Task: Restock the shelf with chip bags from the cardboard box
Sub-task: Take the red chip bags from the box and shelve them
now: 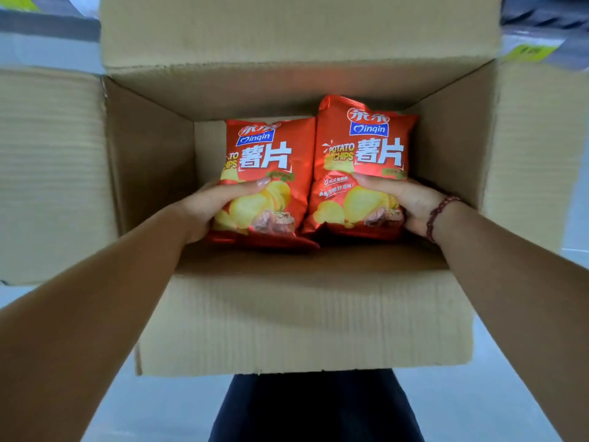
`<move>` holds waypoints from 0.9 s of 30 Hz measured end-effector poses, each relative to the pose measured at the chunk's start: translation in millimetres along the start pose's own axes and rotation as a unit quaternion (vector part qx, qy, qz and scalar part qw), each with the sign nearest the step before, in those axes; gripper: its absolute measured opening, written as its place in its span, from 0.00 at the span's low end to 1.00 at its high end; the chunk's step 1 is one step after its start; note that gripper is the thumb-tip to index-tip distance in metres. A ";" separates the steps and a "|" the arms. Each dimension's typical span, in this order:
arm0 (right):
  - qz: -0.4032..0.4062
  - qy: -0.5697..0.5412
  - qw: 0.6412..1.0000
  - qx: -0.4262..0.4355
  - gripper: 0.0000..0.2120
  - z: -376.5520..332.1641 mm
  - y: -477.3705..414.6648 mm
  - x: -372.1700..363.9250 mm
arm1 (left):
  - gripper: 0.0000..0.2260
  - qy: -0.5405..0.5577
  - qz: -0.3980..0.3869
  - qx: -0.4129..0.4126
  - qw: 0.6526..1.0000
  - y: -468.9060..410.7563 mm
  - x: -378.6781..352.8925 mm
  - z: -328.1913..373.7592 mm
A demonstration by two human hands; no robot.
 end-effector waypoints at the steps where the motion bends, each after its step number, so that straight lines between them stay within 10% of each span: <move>1: 0.007 -0.006 1.000 0.004 0.44 -1.1 9.2 -2.1 | 0.43 -0.004 0.000 -0.004 1.000 8.7 0.6 3.8; 18: 0.015 0.006 0.977 0.212 0.46 -87.7 319.9 -66.3 | 0.41 0.027 0.011 -0.160 0.987 316.1 -40.7 138.6; 27: -0.009 0.057 0.913 0.403 0.43 -193.0 527.4 -103.3 | 0.62 -0.007 0.129 -0.376 0.917 515.6 -60.8 247.3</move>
Point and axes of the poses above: each hand's wrist, its own y-axis away from the middle knuckle, its own x-axis out of the back of the hand, z = x × y, the point moved 1 cm from there along -y, towards the middle knuckle, and after that the axes turned 5 degrees about -x, right-handed, at the moved point
